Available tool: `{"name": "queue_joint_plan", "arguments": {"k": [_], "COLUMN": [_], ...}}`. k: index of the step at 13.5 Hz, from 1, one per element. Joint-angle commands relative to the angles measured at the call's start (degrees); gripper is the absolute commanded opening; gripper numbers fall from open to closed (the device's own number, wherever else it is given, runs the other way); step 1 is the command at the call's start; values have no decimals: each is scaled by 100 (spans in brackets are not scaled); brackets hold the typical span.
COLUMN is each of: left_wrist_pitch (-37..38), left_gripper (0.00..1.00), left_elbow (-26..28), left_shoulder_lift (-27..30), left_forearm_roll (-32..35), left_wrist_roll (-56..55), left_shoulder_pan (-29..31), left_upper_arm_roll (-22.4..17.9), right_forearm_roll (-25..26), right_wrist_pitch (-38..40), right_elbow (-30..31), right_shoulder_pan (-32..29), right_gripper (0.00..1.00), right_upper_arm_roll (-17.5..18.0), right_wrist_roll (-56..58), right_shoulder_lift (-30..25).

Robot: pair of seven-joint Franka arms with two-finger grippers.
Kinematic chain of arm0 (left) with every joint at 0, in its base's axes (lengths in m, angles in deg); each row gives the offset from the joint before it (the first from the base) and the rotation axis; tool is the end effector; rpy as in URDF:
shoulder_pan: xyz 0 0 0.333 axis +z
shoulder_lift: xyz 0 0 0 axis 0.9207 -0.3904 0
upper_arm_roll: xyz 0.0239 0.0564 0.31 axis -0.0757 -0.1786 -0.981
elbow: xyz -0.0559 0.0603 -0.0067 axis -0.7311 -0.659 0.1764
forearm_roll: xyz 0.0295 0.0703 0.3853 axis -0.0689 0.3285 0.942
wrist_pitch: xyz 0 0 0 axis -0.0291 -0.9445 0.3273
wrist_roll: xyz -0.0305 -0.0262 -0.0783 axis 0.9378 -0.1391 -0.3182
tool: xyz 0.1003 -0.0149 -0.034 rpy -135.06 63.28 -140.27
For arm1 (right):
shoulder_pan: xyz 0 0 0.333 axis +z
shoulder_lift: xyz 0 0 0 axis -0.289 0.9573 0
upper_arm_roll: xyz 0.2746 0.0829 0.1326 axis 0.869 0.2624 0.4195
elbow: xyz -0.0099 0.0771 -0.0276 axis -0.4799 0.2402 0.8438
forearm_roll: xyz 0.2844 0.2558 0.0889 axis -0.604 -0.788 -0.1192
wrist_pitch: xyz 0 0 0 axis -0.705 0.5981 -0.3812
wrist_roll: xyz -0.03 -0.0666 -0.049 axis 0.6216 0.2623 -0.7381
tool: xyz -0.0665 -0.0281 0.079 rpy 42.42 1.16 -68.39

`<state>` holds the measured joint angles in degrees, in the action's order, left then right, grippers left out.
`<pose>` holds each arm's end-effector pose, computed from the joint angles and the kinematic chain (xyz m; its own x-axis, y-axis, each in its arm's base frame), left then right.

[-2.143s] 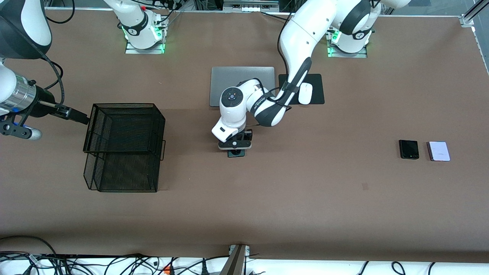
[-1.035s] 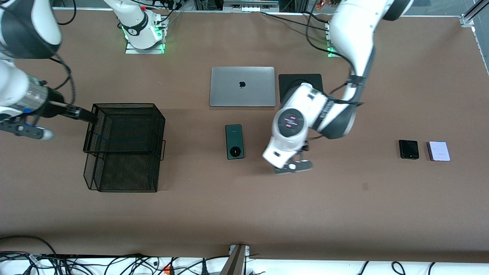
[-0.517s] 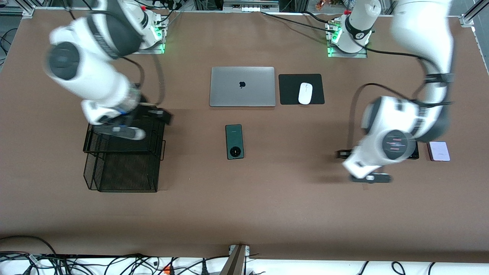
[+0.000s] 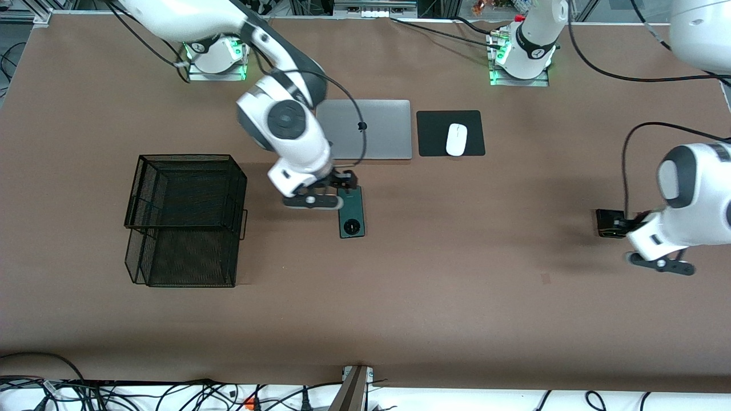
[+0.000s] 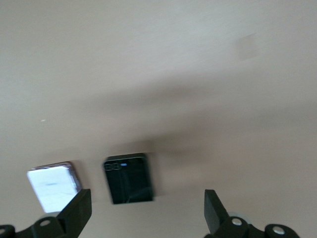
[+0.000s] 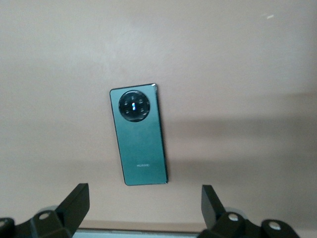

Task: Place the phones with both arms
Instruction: 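Grasp the green phone with the right gripper while the left grasps the flip phone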

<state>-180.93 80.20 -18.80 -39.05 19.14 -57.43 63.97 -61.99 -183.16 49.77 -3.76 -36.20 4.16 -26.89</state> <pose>0.6586 0.1334 0.3131 0.9672 -0.2001 -0.1567 -0.2111 -0.9758 -0.0572 0.5481 0.4412 0.3082 0.9999 -0.0102 -0.0127 -0.0111 -0.9975 -0.0700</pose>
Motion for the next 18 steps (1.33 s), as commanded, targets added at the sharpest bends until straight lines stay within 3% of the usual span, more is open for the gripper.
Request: {"name": "queue_joint_plan", "arguments": {"k": [1,4,10,18], "left_wrist_pitch": [-928,-2001,-2732,-3058], "left_gripper": [100,100,100,100], "left_elbow": [1026,1792,2470,2515], "left_shoulder_lift": [458,537,476,160], "left_forearm_roll": [63,1,-824,-852], "left_wrist_roll": [361,265,212,291], "left_shoulder_pan": [515,824,1027,974], "left_upper_arm_roll": [128,136,136,136], "right_forearm_roll": [581,600,1302,1689], "right_wrist_pitch": [-113,-377,-685,-835], "right_elbow": [-460,-442,-442,-425], "right_shoulder_pan": [129,208,357,384], "right_gripper": [100,100,100,100], "right_upper_arm_roll": [-9,-9,0,-9], "right_wrist_roll": [-29,-21,-29,-56], "right_shoulder_lift": [641,923,1398,1627]}}
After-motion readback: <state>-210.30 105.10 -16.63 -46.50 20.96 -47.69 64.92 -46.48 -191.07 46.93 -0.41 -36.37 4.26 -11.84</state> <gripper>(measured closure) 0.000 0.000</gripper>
